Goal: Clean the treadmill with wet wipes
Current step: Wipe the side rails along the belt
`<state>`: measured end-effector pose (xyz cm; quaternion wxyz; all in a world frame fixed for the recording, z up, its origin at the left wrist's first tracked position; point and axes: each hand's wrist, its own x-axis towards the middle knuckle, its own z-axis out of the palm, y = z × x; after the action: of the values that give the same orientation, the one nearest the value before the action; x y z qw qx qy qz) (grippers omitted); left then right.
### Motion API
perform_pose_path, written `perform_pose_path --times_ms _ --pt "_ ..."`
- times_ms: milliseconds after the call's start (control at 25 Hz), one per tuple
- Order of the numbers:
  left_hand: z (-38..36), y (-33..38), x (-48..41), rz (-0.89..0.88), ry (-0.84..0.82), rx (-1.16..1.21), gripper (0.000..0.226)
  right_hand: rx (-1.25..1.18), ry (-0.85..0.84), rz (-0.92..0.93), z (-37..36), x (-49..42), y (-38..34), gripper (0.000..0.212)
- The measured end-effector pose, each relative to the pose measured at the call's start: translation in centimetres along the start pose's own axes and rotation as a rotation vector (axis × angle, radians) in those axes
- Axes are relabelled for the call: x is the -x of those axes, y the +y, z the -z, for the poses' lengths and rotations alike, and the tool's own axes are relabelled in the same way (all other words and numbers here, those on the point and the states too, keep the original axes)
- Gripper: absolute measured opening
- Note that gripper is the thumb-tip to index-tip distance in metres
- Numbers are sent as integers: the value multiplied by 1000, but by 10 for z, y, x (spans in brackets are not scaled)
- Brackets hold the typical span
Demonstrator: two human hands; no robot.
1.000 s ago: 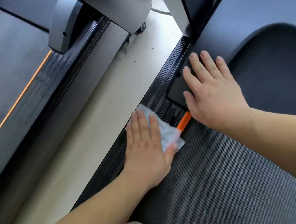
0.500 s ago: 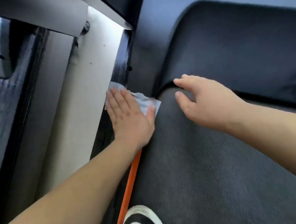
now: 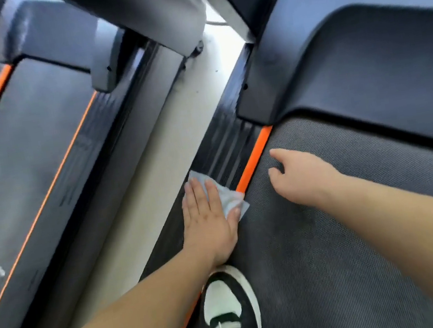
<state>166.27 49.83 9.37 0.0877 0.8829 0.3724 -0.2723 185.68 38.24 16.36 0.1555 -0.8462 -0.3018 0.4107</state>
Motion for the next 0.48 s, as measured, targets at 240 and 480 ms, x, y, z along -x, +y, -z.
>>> perform_pose_path --times_ms 240,480 --pt "15 -36 37 11 -279 37 88 -57 -7 76 -31 29 -43 37" --pt "7 -7 18 90 -135 70 90 -92 117 7 -41 35 -46 43"
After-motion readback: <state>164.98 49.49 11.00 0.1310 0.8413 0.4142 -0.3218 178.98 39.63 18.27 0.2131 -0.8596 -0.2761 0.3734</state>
